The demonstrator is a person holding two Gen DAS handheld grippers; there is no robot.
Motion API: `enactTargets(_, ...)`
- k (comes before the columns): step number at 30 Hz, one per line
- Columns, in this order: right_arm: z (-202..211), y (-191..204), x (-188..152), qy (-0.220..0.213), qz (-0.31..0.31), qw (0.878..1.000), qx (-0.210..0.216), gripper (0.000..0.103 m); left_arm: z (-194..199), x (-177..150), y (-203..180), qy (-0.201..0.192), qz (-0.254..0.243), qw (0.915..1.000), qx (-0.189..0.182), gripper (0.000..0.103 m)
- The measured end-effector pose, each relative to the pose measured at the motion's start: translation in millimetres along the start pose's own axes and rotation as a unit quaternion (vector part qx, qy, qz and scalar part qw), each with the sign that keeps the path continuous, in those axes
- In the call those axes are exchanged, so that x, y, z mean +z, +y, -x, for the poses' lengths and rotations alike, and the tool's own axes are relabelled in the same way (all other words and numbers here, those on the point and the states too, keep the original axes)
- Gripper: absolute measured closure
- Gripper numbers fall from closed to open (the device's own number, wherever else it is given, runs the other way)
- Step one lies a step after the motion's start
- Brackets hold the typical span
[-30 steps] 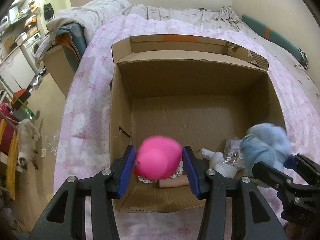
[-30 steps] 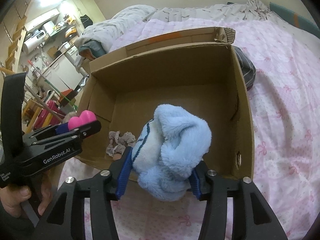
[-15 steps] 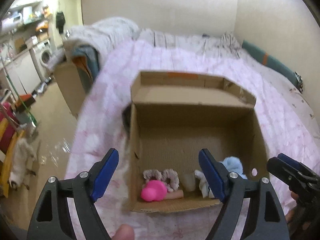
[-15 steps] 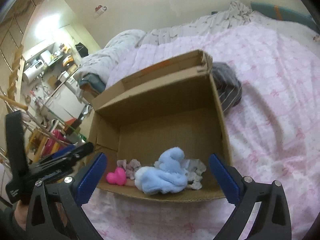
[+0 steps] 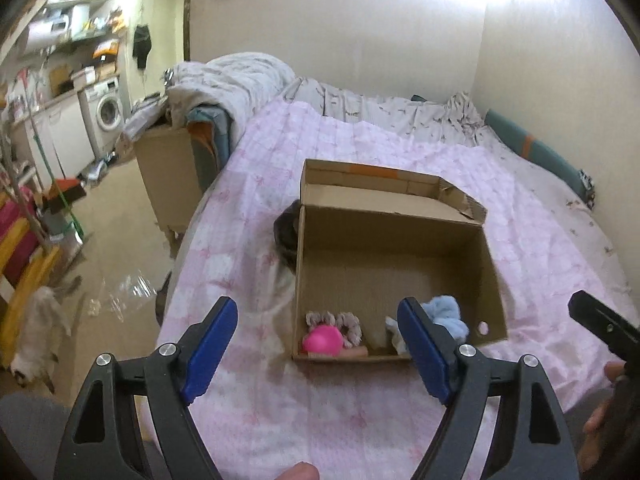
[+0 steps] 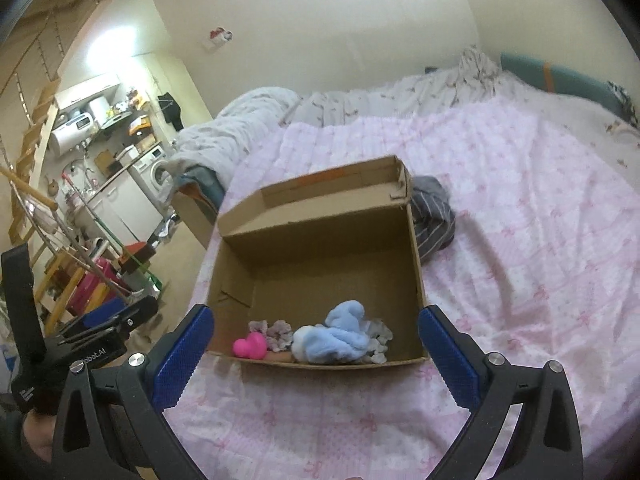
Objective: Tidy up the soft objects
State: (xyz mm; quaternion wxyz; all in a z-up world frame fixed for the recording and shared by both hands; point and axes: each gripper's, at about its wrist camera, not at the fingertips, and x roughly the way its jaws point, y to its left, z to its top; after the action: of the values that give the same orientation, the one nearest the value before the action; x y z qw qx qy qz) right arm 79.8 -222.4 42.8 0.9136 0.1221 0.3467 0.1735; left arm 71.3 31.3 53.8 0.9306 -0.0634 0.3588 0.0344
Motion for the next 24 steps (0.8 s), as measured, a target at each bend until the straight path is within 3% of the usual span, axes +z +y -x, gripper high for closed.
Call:
enactTargets(4,12.7,5.4,-5.9,-0.003,0.014,1.000,-0.010,0.000,21.2,-15.0,4.5,-0.013,0.004,0.9999,0.000,0.006)
enactTargets(7,15.5,5.1,-18.3,-0.003,0.027,0.999,-0.029,0.000,26.5,-26.5,7.4,-0.032,0.006,0.9995,0.001,0.005)
enactTargets(9,17.5,2.7,-29.1,-0.013,0.029,0.999,-0.030,0.000,26.6,-40.8,6.9,-0.066,-0.012,0.9977,0.013,0.005)
enactTargets(11,13.7,-3.6,-41.6,-0.019,0.030,0.999,-0.026,0.000,17.8,-45.6,8.6,-0.047,-0.012,0.9983,0.031,0.005)
enactTargets(13,2.4,-9.1,-47.1,0.003,0.023,0.999,-0.039,0.000,12.4,-45.3,14.7,-0.032,0.014,0.9994,0.003,0.005)
enactTargets(15,1.3,-11.1,-44.6,0.000,0.013,0.999,-0.033,0.000,7.1,-44.3,13.8,-0.025,0.013,0.9996,-0.005,0.005)
enactTargets(18,0.3,-7.5,-46.2,-0.002,0.026,0.999,-0.044,0.000,3.7,-45.9,5.9,-0.021,-0.009,0.9996,0.015,0.005)
enactTargets(24,0.3,2.4,-50.0,-0.003,0.050,0.997,-0.050,0.000,7.3,-47.7,-0.5,-0.032,-0.028,0.9991,0.002,0.005)
